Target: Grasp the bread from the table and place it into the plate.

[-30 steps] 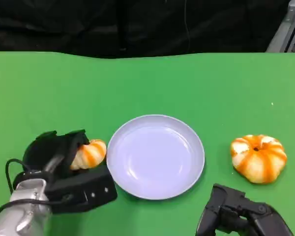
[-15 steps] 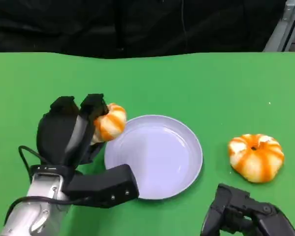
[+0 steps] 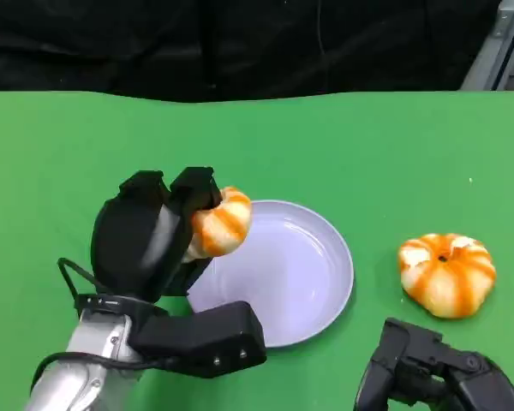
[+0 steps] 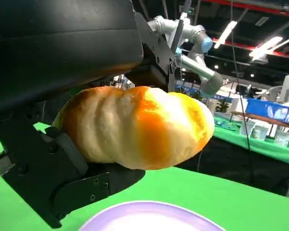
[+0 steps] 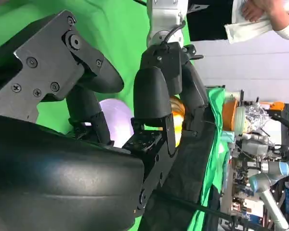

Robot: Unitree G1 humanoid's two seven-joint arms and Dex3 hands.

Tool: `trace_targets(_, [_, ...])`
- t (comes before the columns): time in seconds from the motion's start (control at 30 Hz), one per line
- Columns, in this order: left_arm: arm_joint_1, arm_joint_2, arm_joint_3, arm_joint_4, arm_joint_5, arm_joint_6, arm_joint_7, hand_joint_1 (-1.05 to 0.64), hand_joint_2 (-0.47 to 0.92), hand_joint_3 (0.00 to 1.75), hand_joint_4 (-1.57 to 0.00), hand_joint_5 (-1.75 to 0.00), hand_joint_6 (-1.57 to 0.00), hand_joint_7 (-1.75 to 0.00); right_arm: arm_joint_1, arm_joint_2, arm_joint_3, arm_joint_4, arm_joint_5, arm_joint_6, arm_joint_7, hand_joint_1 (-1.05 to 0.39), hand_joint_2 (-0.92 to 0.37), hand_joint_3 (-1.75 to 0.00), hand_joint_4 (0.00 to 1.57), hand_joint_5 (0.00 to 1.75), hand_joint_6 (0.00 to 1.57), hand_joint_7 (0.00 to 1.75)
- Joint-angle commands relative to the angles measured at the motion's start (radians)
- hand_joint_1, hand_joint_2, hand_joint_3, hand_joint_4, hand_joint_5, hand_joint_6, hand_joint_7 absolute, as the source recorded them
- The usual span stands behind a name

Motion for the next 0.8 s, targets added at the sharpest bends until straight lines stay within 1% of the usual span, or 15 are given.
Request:
trace_targets(0.03, [-0.005,-0.007,-0.034,-0.058,-0.024,-0.060,-0.082,-0.18,0.30,1.37,-1.01,-1.75,-0.75,-1.75,-0.010,-0.002,0.010,0.008,-0.006,0.001,-0.003,-0.07,-0.34,-1.36,0.69,1.72,0.68,1.51])
trace_targets(0.1, [-0.010,-0.014,-0.039,-0.058,-0.025,-0.069,-0.095,-0.17,0.28,1.36,-1.01,-1.75,-0.75,-1.75,-0.014,-0.001,0.014,0.007,-0.013,0.002,-0.006,-0.07,-0.34,-1.37,0.69,1.72,0.68,1.52])
trace_targets(0.23, [-0.014,-0.043,-0.053,-0.061,-0.023,-0.062,-0.137,-0.20,0.32,1.32,-1.00,-1.75,-0.75,-1.75,-0.012,-0.003,0.016,0.003,-0.012,0.008,-0.007,-0.06,-0.34,-1.37,0.70,1.73,0.67,1.52])
trace_targets(0.33, [-0.013,-0.057,-0.061,-0.061,-0.021,-0.058,-0.158,-0.19,0.33,1.34,-0.99,-1.75,-0.76,-1.75,-0.006,-0.001,0.021,-0.005,-0.014,0.013,-0.011,-0.06,-0.33,-1.38,0.69,1.72,0.68,1.52])
trace_targets(0.47, [-0.018,-0.086,-0.074,-0.039,-0.022,-0.046,-0.177,-0.17,0.29,1.39,-0.99,-1.75,-0.76,-1.75,-0.001,-0.002,0.026,-0.019,-0.013,0.022,-0.014,-0.05,-0.33,-1.38,0.68,1.73,0.67,1.52])
trace_targets(0.57, [-0.026,-0.107,-0.080,-0.032,-0.024,0.005,-0.234,-0.17,0.31,1.34,-0.95,-1.75,-0.75,-1.70,-0.001,-0.003,0.025,-0.022,-0.014,0.022,-0.015,-0.05,-0.33,-1.38,0.69,1.73,0.67,1.53])
trace_targets(0.6, [-0.027,-0.119,-0.078,-0.043,-0.028,0.049,-0.282,-0.18,0.33,1.29,-0.91,-1.75,-0.74,-1.59,0.000,-0.004,0.024,-0.022,-0.014,0.022,-0.015,-0.05,-0.33,-1.39,0.69,1.73,0.67,1.53])
trace_targets(0.63, [-0.027,-0.127,-0.077,-0.053,-0.031,0.081,-0.316,-0.20,0.47,1.01,-0.75,-1.64,-0.70,-1.19,0.000,-0.004,0.024,-0.022,-0.014,0.022,-0.015,-0.06,-0.32,-1.39,0.69,1.73,0.67,1.52])
trace_targets(0.67, [-0.030,-0.128,-0.082,-0.068,-0.018,0.123,-0.362,-0.22,0.55,0.84,-0.64,-1.50,-0.66,-0.96,0.001,-0.004,0.026,-0.023,-0.016,0.022,-0.016,-0.06,-0.32,-1.39,0.69,1.73,0.67,1.52])
trace_targets(0.7, [-0.038,-0.124,-0.093,-0.079,0.011,0.168,-0.404,-0.23,0.64,0.68,-0.56,-1.16,-0.60,-0.70,0.001,-0.003,0.028,-0.024,-0.015,0.023,-0.016,-0.06,-0.32,-1.39,0.69,1.73,0.67,1.52])
trace_targets(0.73, [-0.045,-0.121,-0.105,-0.087,0.043,0.212,-0.439,-0.30,0.75,0.48,-0.40,-0.85,-0.49,-0.41,0.002,-0.002,0.029,-0.025,-0.013,0.025,-0.016,-0.06,-0.32,-1.39,0.70,1.73,0.67,1.52])
trace_targets(0.77, [-0.052,-0.119,-0.117,-0.095,0.074,0.254,-0.475,-0.34,0.83,0.34,-0.29,-0.72,-0.43,-0.27,0.001,-0.003,0.029,-0.025,-0.013,0.025,-0.016,-0.05,-0.32,-1.40,0.70,1.73,0.68,1.52])
trace_targets(0.8, [-0.056,-0.119,-0.124,-0.101,0.093,0.282,-0.497,-0.37,0.87,0.26,-0.20,-0.64,-0.38,-0.18,0.001,-0.003,0.029,-0.024,-0.013,0.025,-0.016,-0.06,-0.32,-1.40,0.70,1.73,0.68,1.52])
